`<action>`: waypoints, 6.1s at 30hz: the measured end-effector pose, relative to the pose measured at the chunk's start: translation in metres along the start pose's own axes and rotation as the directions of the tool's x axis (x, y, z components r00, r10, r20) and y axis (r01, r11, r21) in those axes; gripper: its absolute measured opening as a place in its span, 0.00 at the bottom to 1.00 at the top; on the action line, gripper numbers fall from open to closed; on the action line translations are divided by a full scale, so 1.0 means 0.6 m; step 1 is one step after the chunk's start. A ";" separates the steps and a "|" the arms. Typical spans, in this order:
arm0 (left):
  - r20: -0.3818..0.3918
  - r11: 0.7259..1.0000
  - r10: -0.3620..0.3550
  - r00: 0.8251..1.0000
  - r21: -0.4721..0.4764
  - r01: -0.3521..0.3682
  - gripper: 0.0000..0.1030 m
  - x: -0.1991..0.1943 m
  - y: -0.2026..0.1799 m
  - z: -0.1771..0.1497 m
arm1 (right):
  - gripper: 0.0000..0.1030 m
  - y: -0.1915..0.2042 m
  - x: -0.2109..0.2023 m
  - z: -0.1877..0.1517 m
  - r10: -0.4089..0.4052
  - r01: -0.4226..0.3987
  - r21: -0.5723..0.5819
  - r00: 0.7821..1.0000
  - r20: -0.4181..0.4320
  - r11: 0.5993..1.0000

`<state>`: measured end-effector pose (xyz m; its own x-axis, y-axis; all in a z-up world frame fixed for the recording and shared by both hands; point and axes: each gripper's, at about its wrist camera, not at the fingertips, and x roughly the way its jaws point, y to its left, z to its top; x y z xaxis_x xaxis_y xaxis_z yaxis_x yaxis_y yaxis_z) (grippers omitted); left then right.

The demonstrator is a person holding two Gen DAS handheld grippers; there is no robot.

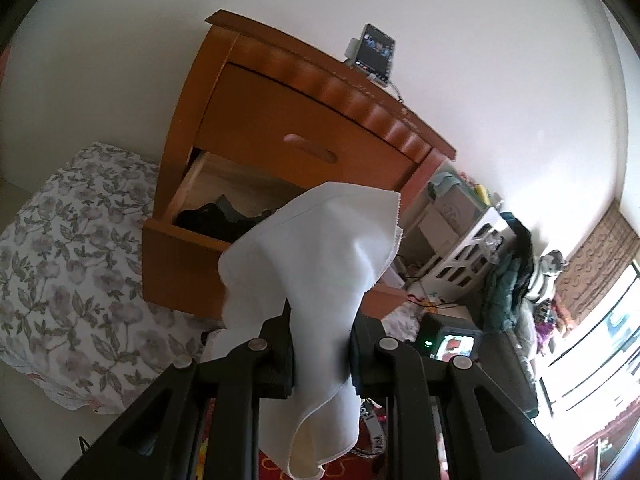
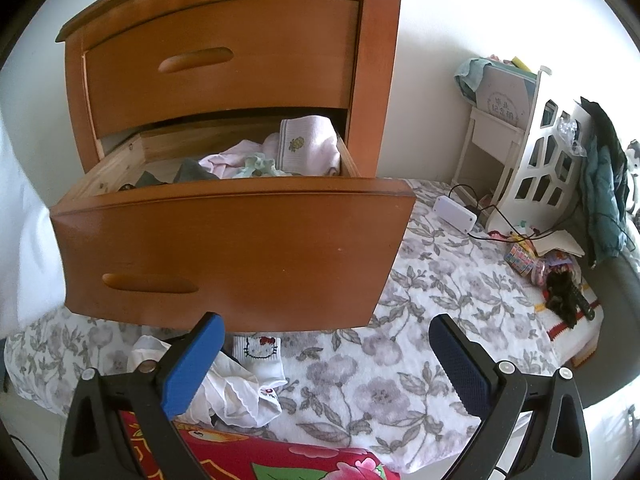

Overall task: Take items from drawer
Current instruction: 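Carry the held white shirt down toward the bed with the left gripper, then lower the white shirt onto the bed and open the left gripper, then move the open left gripper back into the drawer over the black cloth, then grasp the black cloth in the drawer with the left gripper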

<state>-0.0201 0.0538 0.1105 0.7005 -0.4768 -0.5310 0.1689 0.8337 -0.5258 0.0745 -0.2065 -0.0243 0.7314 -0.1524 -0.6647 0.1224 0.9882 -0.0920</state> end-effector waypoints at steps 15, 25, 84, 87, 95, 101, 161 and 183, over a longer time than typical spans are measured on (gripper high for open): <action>-0.089 0.998 0.050 0.995 -0.028 -0.053 0.21 0.074 0.033 -0.021 | 1.00 -0.003 0.001 -0.001 0.003 -0.002 0.004 1.000 -0.011 1.000; -0.201 0.993 0.103 0.974 -0.042 -0.113 0.21 0.178 0.068 -0.051 | 1.00 0.001 -0.013 -0.005 0.020 -0.020 -0.010 1.000 0.024 1.000; -0.216 0.968 0.245 0.945 -0.005 -0.252 0.85 0.203 0.104 -0.066 | 1.00 0.015 -0.043 -0.009 0.052 -0.046 -0.057 0.992 0.117 0.997; -0.182 0.959 0.280 0.943 0.010 -0.283 0.98 0.196 0.111 -0.063 | 1.00 0.014 -0.043 -0.009 0.053 -0.046 -0.056 0.992 0.117 0.997; -0.126 0.947 0.320 0.939 0.018 -0.320 0.98 0.182 0.114 -0.053 | 1.00 0.014 -0.040 -0.010 0.054 -0.048 -0.057 0.992 0.111 0.997; -0.067 0.948 0.319 0.945 0.023 -0.319 0.98 0.160 0.106 -0.044 | 1.00 0.015 -0.040 -0.011 0.053 -0.047 -0.058 0.993 0.109 0.997; -0.514 0.809 0.588 0.624 0.375 -0.453 0.88 0.499 0.119 0.166 | 1.00 -0.020 0.001 -0.014 0.147 -0.146 0.056 0.989 -0.013 0.988; -0.485 0.829 0.556 0.675 0.267 -0.492 0.14 0.474 0.159 0.179 | 1.00 -0.021 0.001 -0.014 0.146 -0.144 0.062 0.989 -0.014 0.988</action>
<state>0.2697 0.0276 -0.0196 0.2301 0.0069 -0.9731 -0.0197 0.9998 0.0025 0.0677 -0.2188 -0.0295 0.7317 -0.0067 -0.6816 0.0569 0.9971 0.0514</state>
